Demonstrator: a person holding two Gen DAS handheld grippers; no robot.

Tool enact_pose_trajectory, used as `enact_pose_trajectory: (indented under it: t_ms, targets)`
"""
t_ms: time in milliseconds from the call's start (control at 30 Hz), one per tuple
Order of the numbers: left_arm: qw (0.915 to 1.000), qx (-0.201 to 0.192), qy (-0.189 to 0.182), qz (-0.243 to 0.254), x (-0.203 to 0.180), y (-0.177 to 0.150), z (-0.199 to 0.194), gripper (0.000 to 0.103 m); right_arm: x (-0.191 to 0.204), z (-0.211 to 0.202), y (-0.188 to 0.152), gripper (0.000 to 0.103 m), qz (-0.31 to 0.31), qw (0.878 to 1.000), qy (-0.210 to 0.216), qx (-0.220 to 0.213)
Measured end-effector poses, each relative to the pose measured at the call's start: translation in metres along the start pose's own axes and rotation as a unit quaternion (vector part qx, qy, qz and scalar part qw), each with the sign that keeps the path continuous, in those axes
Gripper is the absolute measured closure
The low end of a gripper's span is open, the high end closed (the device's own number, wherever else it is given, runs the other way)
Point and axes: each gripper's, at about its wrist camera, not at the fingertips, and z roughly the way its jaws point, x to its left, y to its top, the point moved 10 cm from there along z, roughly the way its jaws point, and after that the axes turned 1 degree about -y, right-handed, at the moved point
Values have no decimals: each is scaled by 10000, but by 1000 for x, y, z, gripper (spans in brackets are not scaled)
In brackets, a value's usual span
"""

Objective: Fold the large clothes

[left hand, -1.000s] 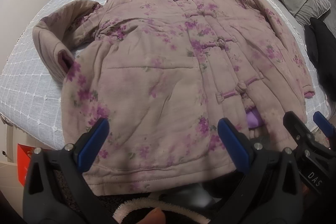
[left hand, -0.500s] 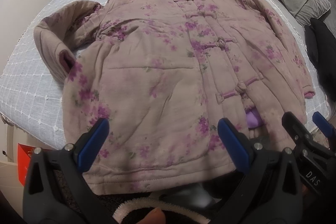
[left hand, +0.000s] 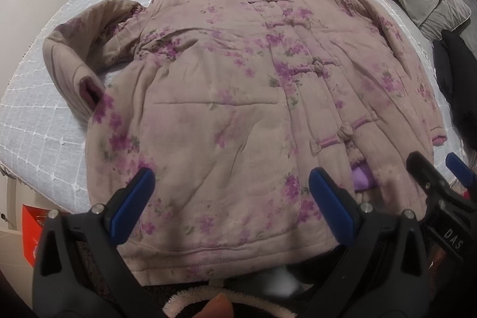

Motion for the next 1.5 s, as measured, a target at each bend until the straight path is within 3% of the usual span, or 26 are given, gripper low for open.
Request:
enact_pose_trajectory:
  t_ms: [67, 200, 333, 433, 567, 767, 933, 1067, 1200, 1367, 1500]
  targets:
    - [9999, -10, -144, -87, 2, 7, 0, 1, -2, -1, 9, 0, -19, 10000, -4, -93]
    - [9964, -245, -788, -211, 3, 32, -8, 0, -3, 1, 30, 0, -51, 9996, 267, -106]
    - [9907, -418, -1278, 189, 2, 60, -19, 0, -2, 6, 60, 0, -109, 9973, 721, -122]
    - [9906, -569, -1205, 319, 15, 87, -23, 0, 2, 10, 92, 0, -163, 9913, 1295, -200]
    - [9939, -702, -685, 507, 44, 132, -18, 0, 1, 21, 134, 0, -210, 9852, 1673, -312]
    - [9974, -132, -538, 459, 87, 192, 29, 0, 0, 65, 194, 0, -516, 9752, 2149, 79]
    - [9993, 61, -167, 314, 132, 257, 82, 0, -13, 113, 253, 0, -634, 9803, 1868, 119]
    - [9994, 205, -162, 217, 156, 294, 128, 1, -23, 157, 294, 0, -695, 9857, 1533, 99]
    - [9991, 369, 113, 155, 182, 322, 183, 4, -29, 210, 324, 0, -672, 9878, 1376, 288]
    - [9964, 809, 239, -22, 204, 325, 246, 5, -48, 276, 353, 1, -428, 9918, 1111, 470]
    - [9958, 864, -244, -179, 204, 312, 260, 5, -68, 316, 368, 3, -342, 9948, 829, 480]
